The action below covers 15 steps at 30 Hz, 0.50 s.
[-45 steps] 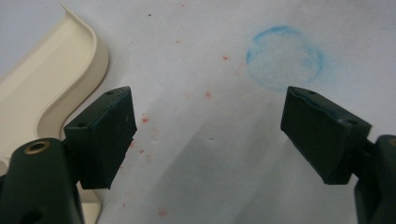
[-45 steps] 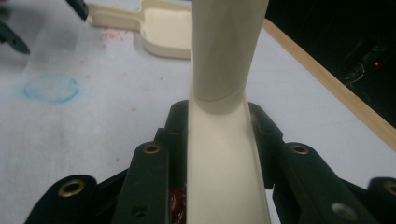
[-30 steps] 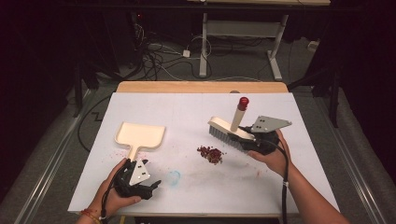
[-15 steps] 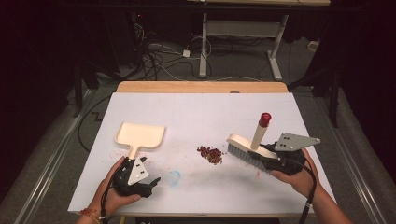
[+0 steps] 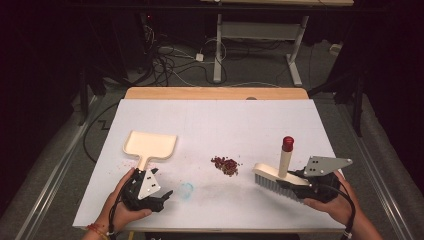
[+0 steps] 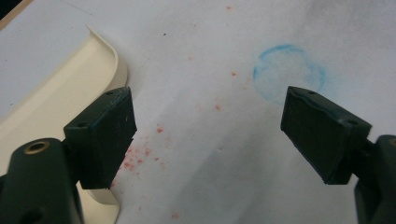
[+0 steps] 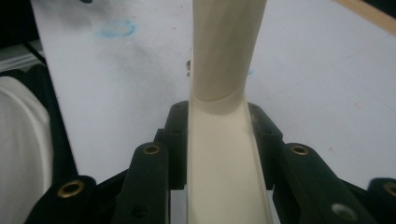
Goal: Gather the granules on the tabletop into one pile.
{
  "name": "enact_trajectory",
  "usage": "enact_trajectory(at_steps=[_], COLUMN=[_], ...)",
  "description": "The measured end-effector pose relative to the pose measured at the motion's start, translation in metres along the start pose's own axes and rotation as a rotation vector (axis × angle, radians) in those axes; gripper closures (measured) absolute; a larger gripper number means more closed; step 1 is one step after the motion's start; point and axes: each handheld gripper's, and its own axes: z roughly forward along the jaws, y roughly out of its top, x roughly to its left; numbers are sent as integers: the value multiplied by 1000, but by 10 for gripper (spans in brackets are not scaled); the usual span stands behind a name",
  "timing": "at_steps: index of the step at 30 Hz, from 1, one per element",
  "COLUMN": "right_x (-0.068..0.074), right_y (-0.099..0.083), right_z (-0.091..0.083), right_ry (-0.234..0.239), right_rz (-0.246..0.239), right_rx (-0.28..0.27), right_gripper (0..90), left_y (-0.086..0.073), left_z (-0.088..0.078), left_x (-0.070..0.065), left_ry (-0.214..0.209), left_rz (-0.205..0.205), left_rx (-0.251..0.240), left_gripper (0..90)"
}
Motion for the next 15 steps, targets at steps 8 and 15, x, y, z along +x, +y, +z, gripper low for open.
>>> enact_trajectory(at_steps=[8, 15], right_x=[-9, -32], right_y=[-7, -12], right_z=[-6, 2], right_ry=[122, 124], right_rz=[22, 62], right_rx=[85, 143], right_gripper=[668, 665], left_y=[1, 2], left_z=[1, 2], left_x=[-1, -3], left_ry=[-6, -9], left_rz=[4, 14], left_rx=[-1, 4], left_gripper=[175, 175])
